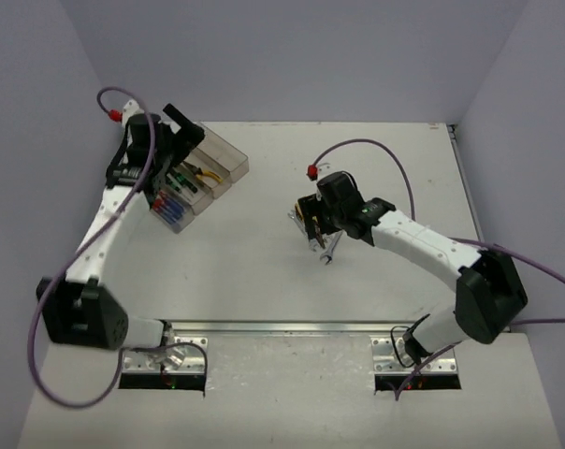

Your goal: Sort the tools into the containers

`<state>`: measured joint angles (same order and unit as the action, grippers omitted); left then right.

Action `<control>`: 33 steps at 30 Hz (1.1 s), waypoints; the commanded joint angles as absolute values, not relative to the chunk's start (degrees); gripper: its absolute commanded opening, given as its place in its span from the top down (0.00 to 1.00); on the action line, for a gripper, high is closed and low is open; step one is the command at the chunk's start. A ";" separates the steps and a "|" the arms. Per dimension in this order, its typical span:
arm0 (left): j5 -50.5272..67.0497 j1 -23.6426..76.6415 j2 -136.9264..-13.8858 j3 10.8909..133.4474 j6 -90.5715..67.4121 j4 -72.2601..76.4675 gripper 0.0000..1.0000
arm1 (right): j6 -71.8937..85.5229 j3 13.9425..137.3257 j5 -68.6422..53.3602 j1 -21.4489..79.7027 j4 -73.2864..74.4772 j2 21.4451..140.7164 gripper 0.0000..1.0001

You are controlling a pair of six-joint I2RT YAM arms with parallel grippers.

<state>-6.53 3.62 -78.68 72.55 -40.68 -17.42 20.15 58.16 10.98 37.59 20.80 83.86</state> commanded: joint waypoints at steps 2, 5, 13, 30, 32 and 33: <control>0.72 8.87 -47.81 51.91 -32.03 -16.35 0.00 | 16.04 72.90 9.88 34.55 22.06 98.99 0.52; 1.94 8.88 -38.20 49.93 -25.16 -23.03 0.00 | 15.85 79.45 10.80 33.37 24.89 106.88 0.58; 4.27 9.31 -30.00 44.37 -18.95 -27.17 0.00 | 16.92 94.05 7.45 29.46 34.70 119.67 0.64; 5.62 10.11 -27.51 42.89 -19.25 -25.71 0.00 | 20.43 92.07 6.59 29.31 34.68 125.90 0.77; 5.79 10.11 -27.89 42.93 -19.21 -25.66 0.00 | 20.93 91.12 6.54 29.31 34.04 125.24 0.76; 5.91 10.11 -28.07 42.98 -19.16 -25.66 0.00 | 21.27 90.83 6.70 29.35 33.78 124.76 0.76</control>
<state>5.04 9.78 -27.80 43.05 -19.79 -28.45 19.18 93.37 6.18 29.12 35.02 125.21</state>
